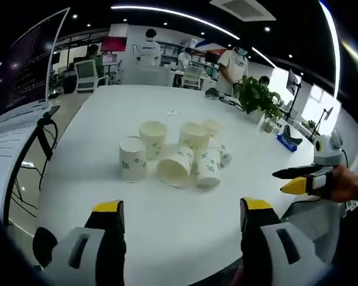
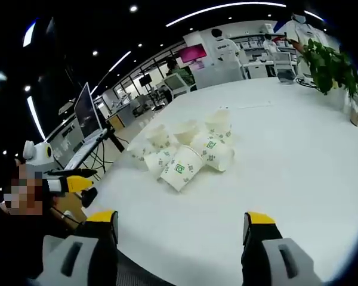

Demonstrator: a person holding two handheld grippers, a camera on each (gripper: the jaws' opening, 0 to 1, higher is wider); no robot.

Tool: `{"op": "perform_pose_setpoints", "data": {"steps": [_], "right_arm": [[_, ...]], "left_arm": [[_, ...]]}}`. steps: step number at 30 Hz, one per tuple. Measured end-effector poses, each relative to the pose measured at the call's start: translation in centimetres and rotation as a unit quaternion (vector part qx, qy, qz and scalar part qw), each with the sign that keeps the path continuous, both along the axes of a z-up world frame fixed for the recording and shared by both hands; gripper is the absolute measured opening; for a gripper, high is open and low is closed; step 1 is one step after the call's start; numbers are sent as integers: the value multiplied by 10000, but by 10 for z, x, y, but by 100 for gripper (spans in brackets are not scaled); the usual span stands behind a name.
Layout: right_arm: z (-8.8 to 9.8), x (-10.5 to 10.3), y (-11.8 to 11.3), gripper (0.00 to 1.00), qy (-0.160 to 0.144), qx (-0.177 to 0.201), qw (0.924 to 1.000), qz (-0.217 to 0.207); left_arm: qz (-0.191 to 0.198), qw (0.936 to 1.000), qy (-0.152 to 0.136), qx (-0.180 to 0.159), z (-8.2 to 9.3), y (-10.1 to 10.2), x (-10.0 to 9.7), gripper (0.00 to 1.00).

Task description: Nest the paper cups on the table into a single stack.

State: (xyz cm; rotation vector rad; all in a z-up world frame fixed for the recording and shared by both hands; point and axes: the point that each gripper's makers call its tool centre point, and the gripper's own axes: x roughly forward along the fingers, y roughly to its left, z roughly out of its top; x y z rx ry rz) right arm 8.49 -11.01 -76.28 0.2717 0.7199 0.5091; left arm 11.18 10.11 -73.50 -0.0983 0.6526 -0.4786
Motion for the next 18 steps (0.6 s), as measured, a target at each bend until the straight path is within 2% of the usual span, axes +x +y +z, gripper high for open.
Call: {"op": "perform_pose_setpoints", "data": {"steps": [18], "right_arm": [[-7, -8, -8, 87, 42, 33, 9999, -120]], "left_arm": [[18, 9999, 92, -126, -6, -3, -4, 78]]}}
